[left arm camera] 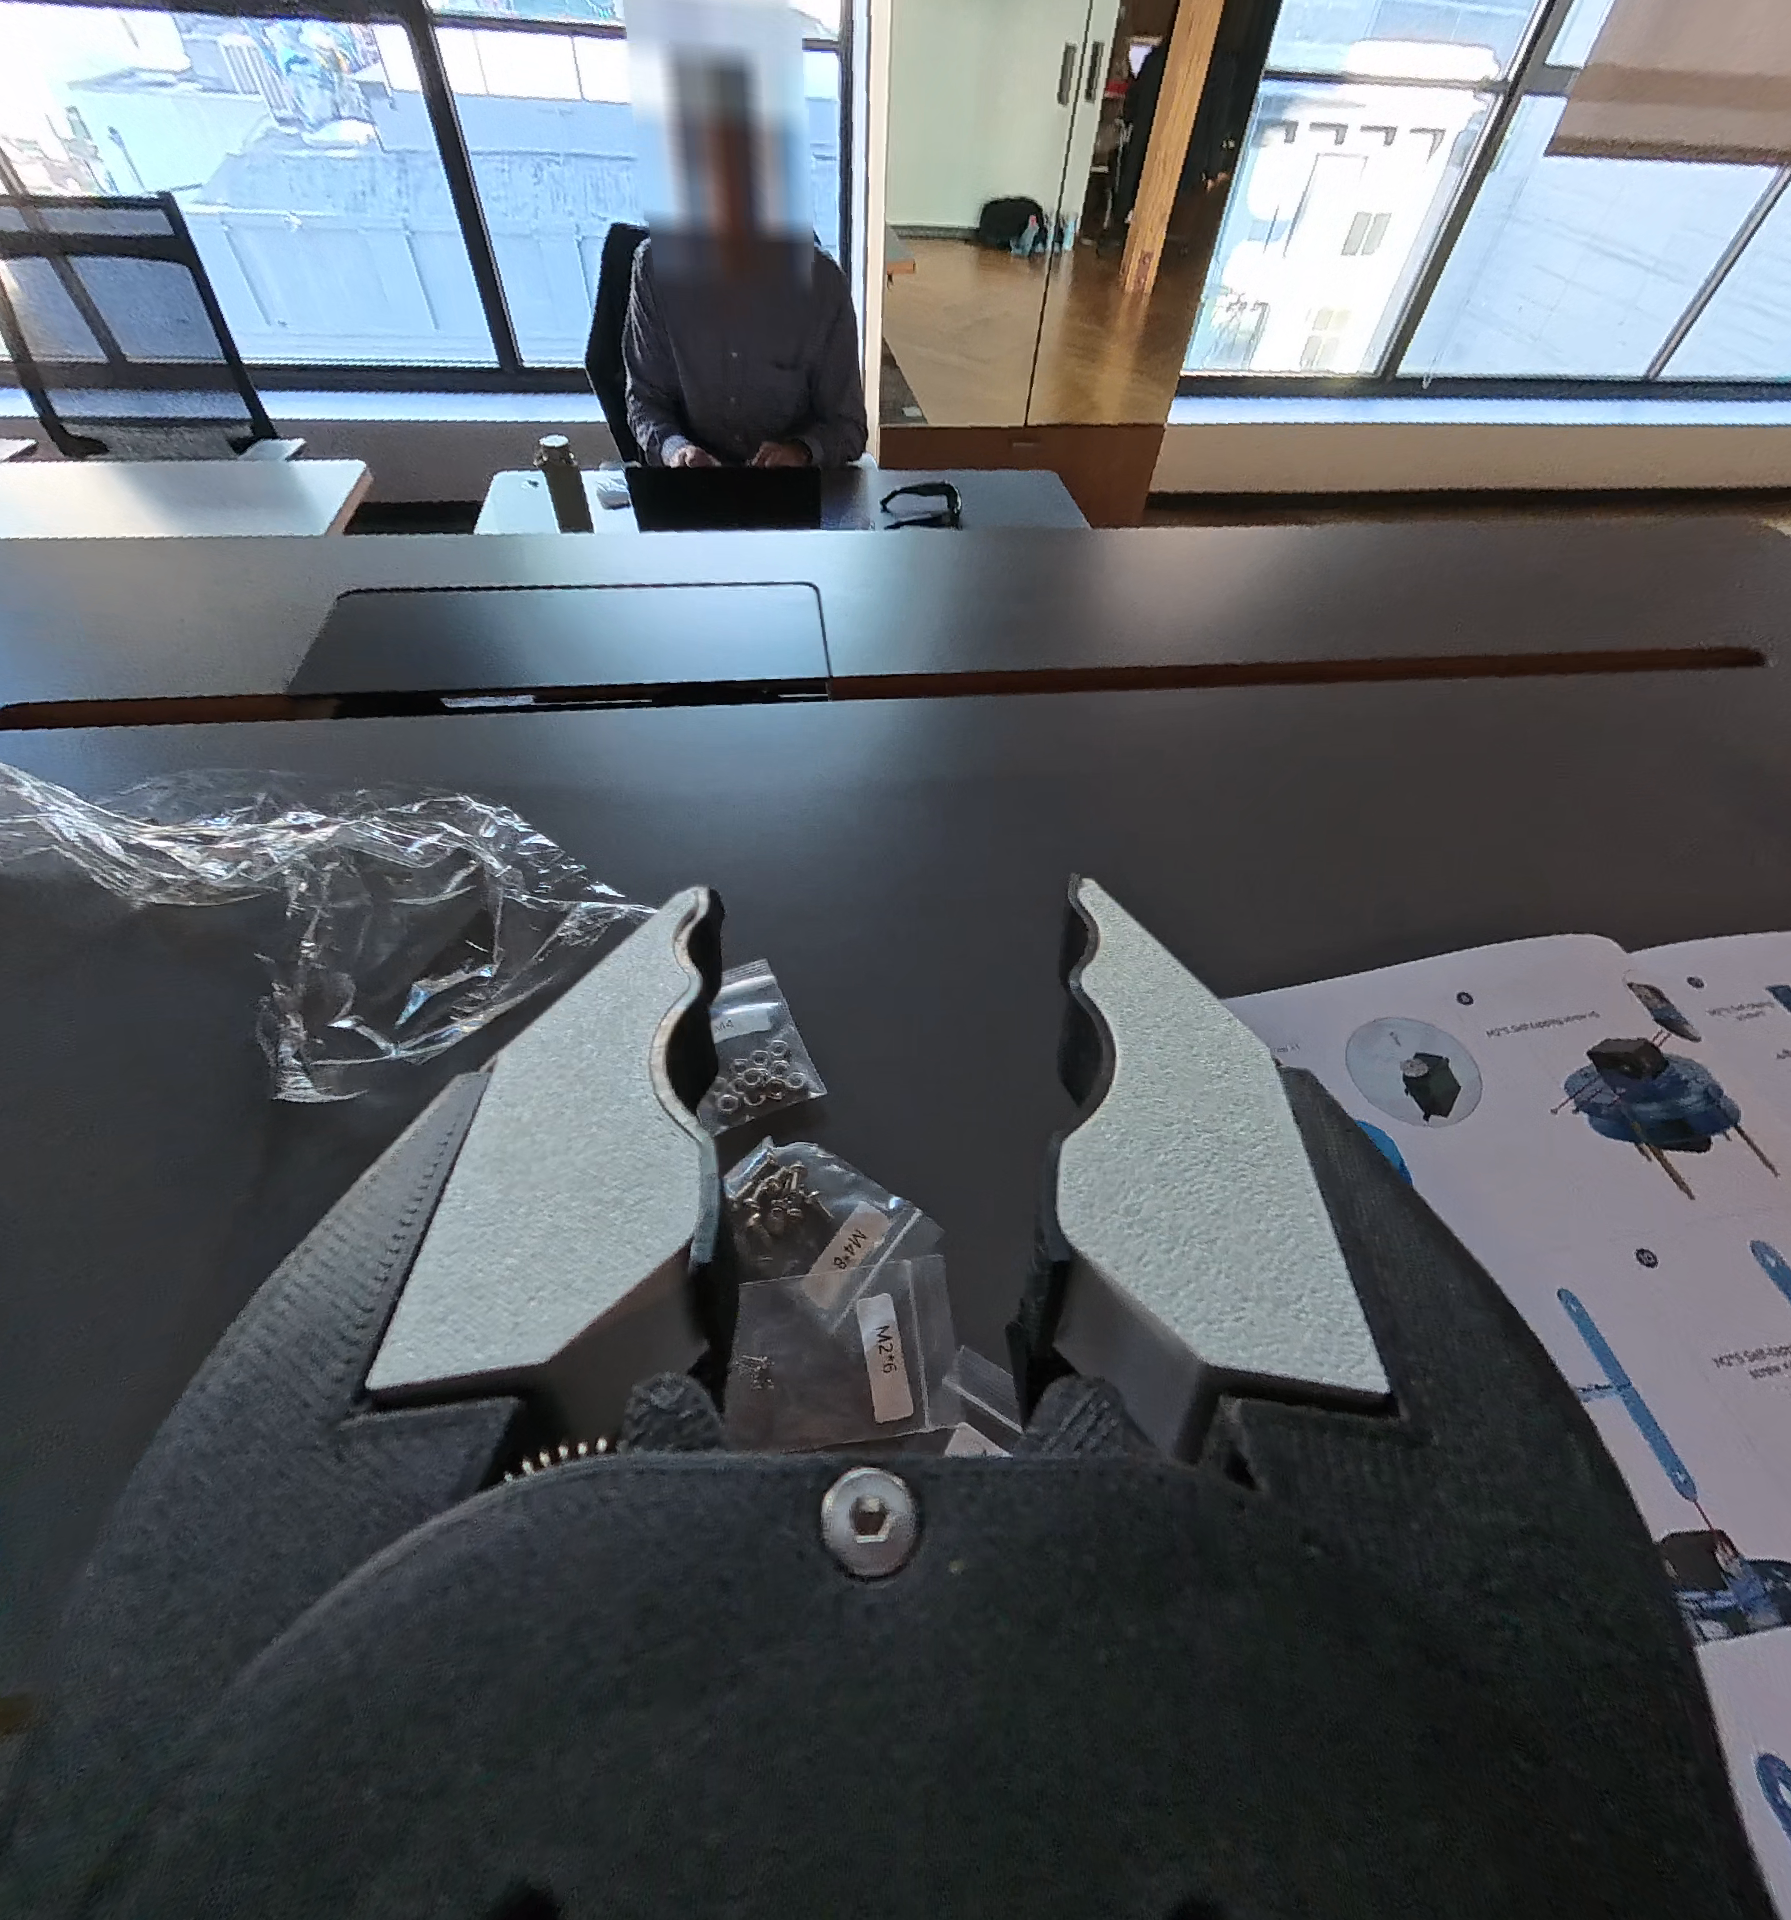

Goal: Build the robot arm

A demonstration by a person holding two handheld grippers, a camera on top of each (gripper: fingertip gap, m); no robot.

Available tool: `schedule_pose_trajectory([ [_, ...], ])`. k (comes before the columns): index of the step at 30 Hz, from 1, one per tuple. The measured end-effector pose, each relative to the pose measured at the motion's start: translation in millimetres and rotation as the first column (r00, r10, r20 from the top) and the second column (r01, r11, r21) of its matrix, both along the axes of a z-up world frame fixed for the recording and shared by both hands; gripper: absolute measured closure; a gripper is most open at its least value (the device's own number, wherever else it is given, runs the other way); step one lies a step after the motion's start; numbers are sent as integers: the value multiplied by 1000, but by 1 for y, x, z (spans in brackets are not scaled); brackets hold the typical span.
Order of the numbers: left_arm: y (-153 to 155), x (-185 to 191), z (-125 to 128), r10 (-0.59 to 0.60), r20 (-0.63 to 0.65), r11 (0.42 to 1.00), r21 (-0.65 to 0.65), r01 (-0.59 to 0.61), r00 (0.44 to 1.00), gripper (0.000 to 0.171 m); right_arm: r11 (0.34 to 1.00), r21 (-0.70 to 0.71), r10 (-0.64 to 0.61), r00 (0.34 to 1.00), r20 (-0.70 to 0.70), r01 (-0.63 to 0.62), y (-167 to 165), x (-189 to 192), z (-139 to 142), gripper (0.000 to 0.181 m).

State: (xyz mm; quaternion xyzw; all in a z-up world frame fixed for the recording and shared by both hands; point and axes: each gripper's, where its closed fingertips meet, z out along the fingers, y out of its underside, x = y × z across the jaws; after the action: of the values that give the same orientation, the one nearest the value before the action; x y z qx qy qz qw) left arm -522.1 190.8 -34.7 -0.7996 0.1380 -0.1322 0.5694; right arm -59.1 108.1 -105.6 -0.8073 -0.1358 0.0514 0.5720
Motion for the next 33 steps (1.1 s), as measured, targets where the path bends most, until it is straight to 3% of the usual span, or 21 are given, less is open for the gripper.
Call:
schedule_pose_trajectory([
  [8,-1,-25,22,79,66,994,74,-84,995,110,1000,-1,-2,1000,-17,2,1,1,0,136],
  [13,0,-21,22,86,48,990,104,-90,995,110,1000,5,10,1000,-9,-10,1,-2,2,135],
  [17,1,-2,10,55,-22,993,110,-52,998,110,998,15,-64,989,131,63,-2,26,5,136],
  [20,1,2,5,68,-96,991,121,-56,993,109,996,-47,-66,981,183,76,-11,48,8,135],
  [22,0,4,6,63,-99,990,128,-51,993,108,995,-60,-74,987,145,84,-16,61,10,135],
  [23,0,5,7,58,-87,991,128,-47,994,108,996,-80,-42,996,77,48,-16,59,7,135],
  [26,-1,7,6,31,-29,996,90,-28,999,108,957,-150,236,968,-90,-248,-14,27,-6,134],
  [28,-1,9,4,11,24,998,64,-13,1000,109,878,-208,438,899,-16,-431,-13,13,-13,133],
  [30,0,11,-1,-8,50,999,41,5,999,108,798,-275,576,813,87,-536,-3,9,-15,130],
  [33,3,10,-8,-13,22,999,33,13,1000,108,672,-354,723,680,122,-650,19,4,-17,125],
])
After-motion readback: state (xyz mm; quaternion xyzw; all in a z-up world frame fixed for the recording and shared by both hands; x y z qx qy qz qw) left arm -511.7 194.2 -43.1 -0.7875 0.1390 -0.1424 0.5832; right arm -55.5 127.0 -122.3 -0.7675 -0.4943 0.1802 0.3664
